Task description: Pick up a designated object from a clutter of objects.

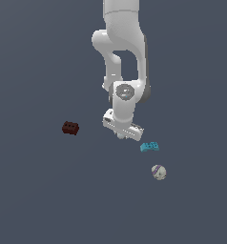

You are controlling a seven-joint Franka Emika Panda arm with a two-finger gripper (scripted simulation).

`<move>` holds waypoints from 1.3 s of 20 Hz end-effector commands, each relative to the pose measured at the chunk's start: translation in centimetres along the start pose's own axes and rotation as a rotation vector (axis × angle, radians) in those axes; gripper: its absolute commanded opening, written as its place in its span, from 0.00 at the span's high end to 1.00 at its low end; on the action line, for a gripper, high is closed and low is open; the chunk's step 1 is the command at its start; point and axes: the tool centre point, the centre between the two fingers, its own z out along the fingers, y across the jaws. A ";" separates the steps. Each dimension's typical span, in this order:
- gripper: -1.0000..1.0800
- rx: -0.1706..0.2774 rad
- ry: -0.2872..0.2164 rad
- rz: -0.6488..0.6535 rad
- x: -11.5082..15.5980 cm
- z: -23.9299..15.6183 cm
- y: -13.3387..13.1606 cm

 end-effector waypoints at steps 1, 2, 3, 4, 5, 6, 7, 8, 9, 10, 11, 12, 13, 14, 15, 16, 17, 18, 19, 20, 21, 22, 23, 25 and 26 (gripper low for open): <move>1.00 0.001 0.001 0.000 0.2 -1.4 0.5; 1.00 0.001 0.001 0.000 0.2 -2.0 0.7; 1.00 0.001 0.001 0.000 0.3 -2.7 0.9; 1.00 0.001 0.001 0.000 0.3 -3.5 1.1; 1.00 0.001 0.001 0.000 0.4 -4.3 1.4; 1.00 0.001 0.001 0.000 0.5 -5.1 1.7; 1.00 0.001 0.000 0.000 0.6 -6.0 2.0; 1.00 0.001 0.000 0.000 0.7 -6.9 2.3; 1.00 0.001 0.000 0.000 0.8 -7.8 2.6; 1.00 0.001 0.000 0.000 0.9 -8.8 2.9; 1.00 0.001 0.000 0.000 1.0 -9.8 3.2; 1.00 0.001 0.000 0.000 1.1 -10.8 3.5; 1.00 0.001 0.000 0.000 1.2 -11.8 3.9; 1.00 0.001 0.000 0.000 1.3 -12.8 4.2; 1.00 0.001 0.000 0.000 1.4 -13.8 4.5; 1.00 0.002 -0.001 0.001 1.5 -14.7 4.8; 1.00 0.002 -0.001 0.001 1.6 -15.7 5.1; 1.00 0.002 -0.001 0.001 1.7 -16.7 5.4; 1.00 0.002 -0.001 0.001 1.8 -17.6 5.7; 1.00 0.002 -0.001 0.001 1.9 -18.6 6.0; 1.00 0.002 -0.001 0.001 2.0 -19.5 6.4; 1.00 0.002 -0.001 0.001 2.1 -20.5 6.7; 1.00 0.002 -0.001 0.001 2.2 -21.5 7.0; 1.00 0.002 -0.001 0.001 2.4 -23.4 7.6; 1.00 0.002 -0.001 0.001 2.6 -24.3 7.9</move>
